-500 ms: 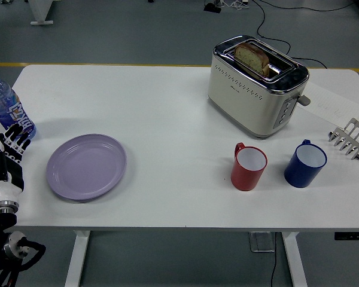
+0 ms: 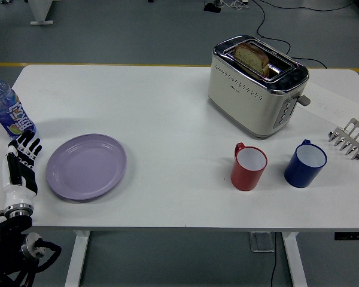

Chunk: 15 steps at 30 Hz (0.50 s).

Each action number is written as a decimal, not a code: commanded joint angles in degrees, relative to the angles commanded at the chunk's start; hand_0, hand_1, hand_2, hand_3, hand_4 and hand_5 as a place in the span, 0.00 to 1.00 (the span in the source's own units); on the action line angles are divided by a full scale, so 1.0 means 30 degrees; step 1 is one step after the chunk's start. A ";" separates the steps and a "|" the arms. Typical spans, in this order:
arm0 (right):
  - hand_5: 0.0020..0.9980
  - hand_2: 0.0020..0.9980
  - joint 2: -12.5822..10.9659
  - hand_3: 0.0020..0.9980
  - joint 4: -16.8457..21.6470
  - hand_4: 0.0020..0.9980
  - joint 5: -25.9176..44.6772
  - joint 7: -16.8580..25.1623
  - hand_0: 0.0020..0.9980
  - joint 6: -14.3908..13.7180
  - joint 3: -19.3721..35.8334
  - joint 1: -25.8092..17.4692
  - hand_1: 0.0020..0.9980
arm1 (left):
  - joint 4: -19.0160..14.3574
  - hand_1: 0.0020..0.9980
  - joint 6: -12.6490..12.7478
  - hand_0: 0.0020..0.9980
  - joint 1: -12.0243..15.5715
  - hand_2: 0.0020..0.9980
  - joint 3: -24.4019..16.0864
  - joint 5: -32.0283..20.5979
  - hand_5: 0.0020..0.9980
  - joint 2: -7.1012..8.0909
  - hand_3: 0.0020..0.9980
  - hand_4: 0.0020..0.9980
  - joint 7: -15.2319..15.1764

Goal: Push plate across desktop

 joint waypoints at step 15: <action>0.64 0.61 0.0000 0.61 0.0036 0.35 -0.0605 -0.0169 0.59 -0.0112 0.0255 -0.0118 0.50 | 0.0492 0.80 -0.0362 0.79 0.0037 0.80 0.0056 -0.0006 1.00 0.0000 0.70 0.30 0.0101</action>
